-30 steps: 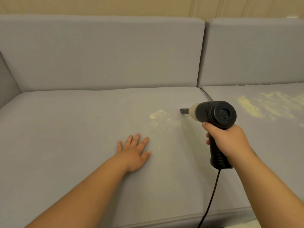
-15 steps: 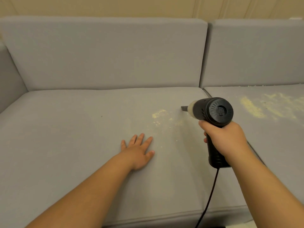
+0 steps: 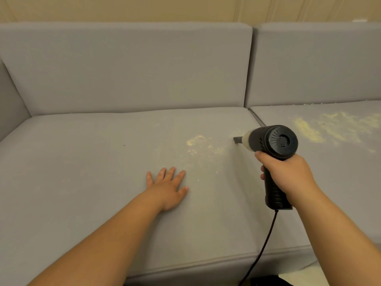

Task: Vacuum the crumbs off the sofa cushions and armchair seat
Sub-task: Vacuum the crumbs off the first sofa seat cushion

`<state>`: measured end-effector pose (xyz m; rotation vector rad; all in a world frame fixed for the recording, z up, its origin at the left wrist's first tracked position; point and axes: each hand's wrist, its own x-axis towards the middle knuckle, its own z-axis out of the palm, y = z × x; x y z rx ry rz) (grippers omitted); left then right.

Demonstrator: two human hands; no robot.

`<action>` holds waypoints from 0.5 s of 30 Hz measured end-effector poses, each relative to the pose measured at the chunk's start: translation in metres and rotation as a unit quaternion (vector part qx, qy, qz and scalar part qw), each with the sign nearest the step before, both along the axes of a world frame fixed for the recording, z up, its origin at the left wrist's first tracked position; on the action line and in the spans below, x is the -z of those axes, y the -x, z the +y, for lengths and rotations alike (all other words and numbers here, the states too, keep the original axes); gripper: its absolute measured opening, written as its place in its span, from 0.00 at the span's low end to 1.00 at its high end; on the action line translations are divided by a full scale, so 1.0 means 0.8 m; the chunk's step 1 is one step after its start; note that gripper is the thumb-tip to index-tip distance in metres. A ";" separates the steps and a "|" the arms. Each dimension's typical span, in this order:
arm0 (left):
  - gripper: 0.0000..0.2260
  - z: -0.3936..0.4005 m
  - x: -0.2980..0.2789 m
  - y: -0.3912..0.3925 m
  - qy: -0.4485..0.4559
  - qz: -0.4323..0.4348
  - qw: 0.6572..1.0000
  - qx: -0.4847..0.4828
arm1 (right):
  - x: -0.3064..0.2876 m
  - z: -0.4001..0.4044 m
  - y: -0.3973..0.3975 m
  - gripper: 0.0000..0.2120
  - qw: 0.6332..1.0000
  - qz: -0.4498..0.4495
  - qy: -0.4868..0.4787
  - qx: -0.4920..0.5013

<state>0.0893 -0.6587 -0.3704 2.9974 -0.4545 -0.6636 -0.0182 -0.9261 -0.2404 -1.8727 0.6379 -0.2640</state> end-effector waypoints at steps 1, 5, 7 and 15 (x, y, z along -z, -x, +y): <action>0.29 0.000 0.000 0.001 0.002 0.002 1.000 0.000 | -0.001 0.002 -0.002 0.07 1.000 0.003 -0.003 -0.008; 0.29 0.001 0.003 0.002 0.004 0.009 1.000 0.005 | -0.005 -0.004 -0.002 0.07 1.000 -0.009 0.010 -0.007; 0.29 0.001 0.004 0.001 0.002 0.006 1.000 0.006 | -0.006 -0.014 0.001 0.06 0.999 -0.031 0.021 0.024; 0.30 -0.001 0.009 -0.001 0.011 0.006 1.000 0.008 | 0.006 -0.045 -0.014 0.07 0.996 -0.040 -0.034 0.068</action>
